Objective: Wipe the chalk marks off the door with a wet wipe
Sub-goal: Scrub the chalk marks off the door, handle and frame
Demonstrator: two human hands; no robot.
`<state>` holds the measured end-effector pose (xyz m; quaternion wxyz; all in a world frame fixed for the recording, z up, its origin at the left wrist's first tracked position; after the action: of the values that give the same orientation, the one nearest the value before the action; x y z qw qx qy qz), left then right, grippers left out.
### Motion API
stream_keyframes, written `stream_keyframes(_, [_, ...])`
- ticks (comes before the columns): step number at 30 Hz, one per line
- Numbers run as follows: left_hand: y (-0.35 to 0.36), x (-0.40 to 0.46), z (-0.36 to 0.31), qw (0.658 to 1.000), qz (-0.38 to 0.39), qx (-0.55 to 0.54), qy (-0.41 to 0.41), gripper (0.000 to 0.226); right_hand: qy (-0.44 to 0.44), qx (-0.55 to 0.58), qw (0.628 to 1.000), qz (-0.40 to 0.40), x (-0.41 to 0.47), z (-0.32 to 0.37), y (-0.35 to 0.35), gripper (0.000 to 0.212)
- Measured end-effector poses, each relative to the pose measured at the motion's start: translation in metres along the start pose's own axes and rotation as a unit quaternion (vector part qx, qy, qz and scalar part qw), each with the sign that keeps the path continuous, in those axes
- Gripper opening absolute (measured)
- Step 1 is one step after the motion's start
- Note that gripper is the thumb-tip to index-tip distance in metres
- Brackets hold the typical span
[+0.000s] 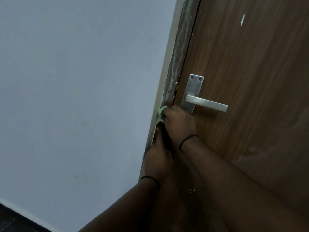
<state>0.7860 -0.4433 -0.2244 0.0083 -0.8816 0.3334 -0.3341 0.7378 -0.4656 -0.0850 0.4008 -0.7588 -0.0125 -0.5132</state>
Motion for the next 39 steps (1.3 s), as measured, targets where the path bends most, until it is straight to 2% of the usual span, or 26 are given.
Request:
stream_keyframes(4, [0.006,-0.004,0.009,0.999,0.035,0.027,-0.013,0.077,0.059,0.032,0.995,-0.075,0.012,-0.008,-0.016,0.014])
stream_keyframes(7, [0.003,-0.004,0.008,1.000,0.007,0.015,0.004,0.073,0.011,0.021,1.000,0.006,0.003,0.008,0.007,0.016])
stream_keyframes(9, [0.002,-0.001,0.005,1.000,-0.002,0.012,0.014,0.071,-0.018,-0.001,0.999,0.029,-0.006,0.006,0.012,0.015])
stream_keyframes(13, [0.003,0.000,0.007,0.999,0.008,0.031,0.012,0.069,0.037,-0.010,0.997,-0.073,0.013,-0.005,-0.017,0.014])
stream_keyframes(15, [0.004,-0.002,0.008,1.000,0.008,0.029,0.007,0.068,0.034,0.019,0.996,-0.083,0.019,0.001,-0.019,0.015])
stream_keyframes(19, [-0.006,-0.002,-0.004,1.000,-0.020,0.009,0.022,0.054,-0.014,0.023,0.999,0.017,-0.006,0.002,0.011,0.015])
stream_keyframes(21, [-0.010,0.000,-0.005,0.999,-0.028,0.011,0.021,0.035,0.015,0.048,0.999,0.010,-0.016,-0.013,0.012,0.016])
stream_keyframes(23, [-0.014,0.002,-0.003,0.999,-0.034,0.005,0.009,0.025,0.061,0.093,0.994,-0.013,-0.023,-0.026,0.007,0.012])
stream_keyframes(25, [-0.019,0.003,-0.004,0.999,-0.045,-0.002,-0.001,0.025,0.119,0.164,0.979,-0.025,-0.033,-0.040,0.001,0.009])
stream_keyframes(27, [-0.026,0.004,-0.013,0.998,-0.062,-0.028,0.006,0.034,0.196,0.238,0.951,-0.015,-0.045,-0.056,0.000,0.010])
stream_keyframes(29, [-0.034,0.007,-0.031,0.995,-0.078,-0.051,0.039,0.044,0.285,0.345,0.894,0.009,-0.054,-0.066,0.004,0.013])
stream_keyframes(31, [-0.039,0.010,-0.050,0.993,-0.075,-0.050,0.083,0.050,0.343,0.460,0.818,0.035,-0.062,-0.064,0.007,0.015])
stream_keyframes(32, [-0.041,0.012,-0.058,0.991,-0.075,-0.045,0.101,0.052,0.353,0.505,0.786,0.055,-0.064,-0.059,0.008,0.016])
stream_keyframes(34, [-0.049,0.017,-0.071,0.988,-0.088,-0.056,0.113,0.051,0.341,0.559,0.751,0.090,-0.062,-0.046,0.005,0.017])
stream_keyframes(36, [-0.060,0.023,-0.084,0.982,-0.121,-0.061,0.129,0.040,0.327,0.586,0.736,0.085,-0.057,-0.041,-0.004,0.015])
stream_keyframes(37, [-0.064,0.027,-0.090,0.979,-0.138,-0.056,0.141,0.033,0.328,0.583,0.741,0.066,-0.053,-0.044,-0.010,0.014])
stream_keyframes(39, [-0.070,0.035,-0.100,0.973,-0.167,-0.046,0.155,0.022,0.325,0.511,0.796,0.013,-0.048,-0.059,-0.023,0.009])
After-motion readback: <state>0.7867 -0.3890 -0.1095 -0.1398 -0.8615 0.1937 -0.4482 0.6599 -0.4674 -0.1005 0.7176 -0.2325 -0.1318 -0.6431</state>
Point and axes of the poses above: each hand's wrist, its own x-axis towards the middle knuckle, its own y-axis out of the palm, z = x × y, the point moved 9 cm from there along x, towards the middle knuckle, and after that the axes turned 6 degrees about -z, right-handed, at the moved point
